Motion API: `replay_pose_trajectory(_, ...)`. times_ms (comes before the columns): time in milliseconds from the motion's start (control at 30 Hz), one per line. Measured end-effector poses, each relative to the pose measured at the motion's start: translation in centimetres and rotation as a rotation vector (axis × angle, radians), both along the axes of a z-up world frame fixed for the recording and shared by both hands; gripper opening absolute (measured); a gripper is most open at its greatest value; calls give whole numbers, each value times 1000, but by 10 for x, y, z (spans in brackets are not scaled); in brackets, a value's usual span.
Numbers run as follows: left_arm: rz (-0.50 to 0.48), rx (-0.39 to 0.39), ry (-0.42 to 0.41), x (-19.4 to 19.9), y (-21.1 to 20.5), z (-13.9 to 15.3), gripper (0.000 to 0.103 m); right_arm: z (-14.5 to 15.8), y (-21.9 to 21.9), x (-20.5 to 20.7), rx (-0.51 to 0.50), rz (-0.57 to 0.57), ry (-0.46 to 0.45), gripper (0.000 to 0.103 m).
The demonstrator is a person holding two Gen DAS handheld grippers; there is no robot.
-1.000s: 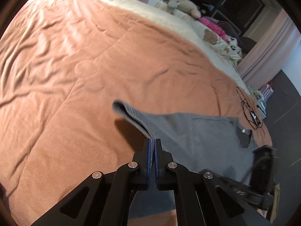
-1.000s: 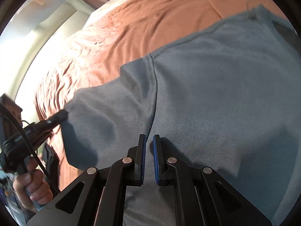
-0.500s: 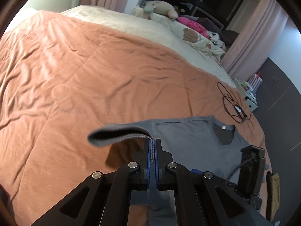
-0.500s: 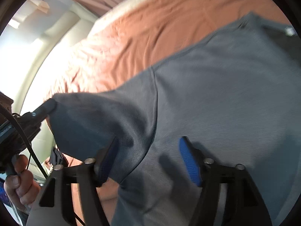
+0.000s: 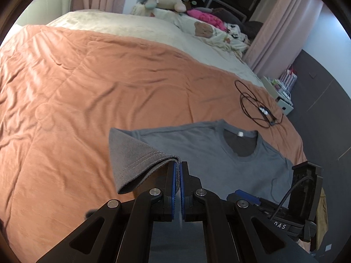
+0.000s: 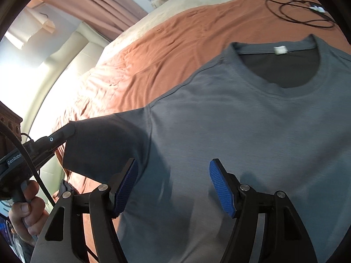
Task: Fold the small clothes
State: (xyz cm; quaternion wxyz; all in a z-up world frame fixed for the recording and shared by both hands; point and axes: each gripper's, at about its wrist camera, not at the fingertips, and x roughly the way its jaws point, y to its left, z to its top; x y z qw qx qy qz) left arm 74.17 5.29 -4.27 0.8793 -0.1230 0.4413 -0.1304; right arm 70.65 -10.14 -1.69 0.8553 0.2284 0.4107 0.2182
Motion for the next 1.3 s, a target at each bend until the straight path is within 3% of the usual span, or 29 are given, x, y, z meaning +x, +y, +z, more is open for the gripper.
replay_pose_trajectory(533,-102,34,71,-11,-78,-20,6,3,-65,-37,40,-58,32,66)
replay_pose_trajectory(567,-113,30,86,-11,-81,-22,15,3,-68,-38,50,-57,35,66)
replay_pose_trajectory(667,-122,25,73,-16,-83,-18,60,4,-75,-39,48,-64,37,75)
replay_pose_trajectory(700,-118,34,50,-20,-81,-14,67,5,-75,-39,45,-65,33,75)
replay_pose_trajectory(967,-35,84,39,-25,-43,-11,68,12,-48,-40,-26,-8,-6,75)
replay_pose_trajectory(1033,-10,77,49,-26,-28,-16,63,15,-39,-38,-53,8,-31,75)
replay_pose_trajectory(1100,5,75,72,-26,-18,-23,51,18,-29,-37,-88,25,-58,75)
replay_pose_trajectory(1167,23,78,102,-26,-6,-32,44,19,-19,-34,-120,43,-74,75)
replay_pose_trajectory(1300,54,73,138,-27,11,-47,43,17,-1,-28,-200,78,-102,75)
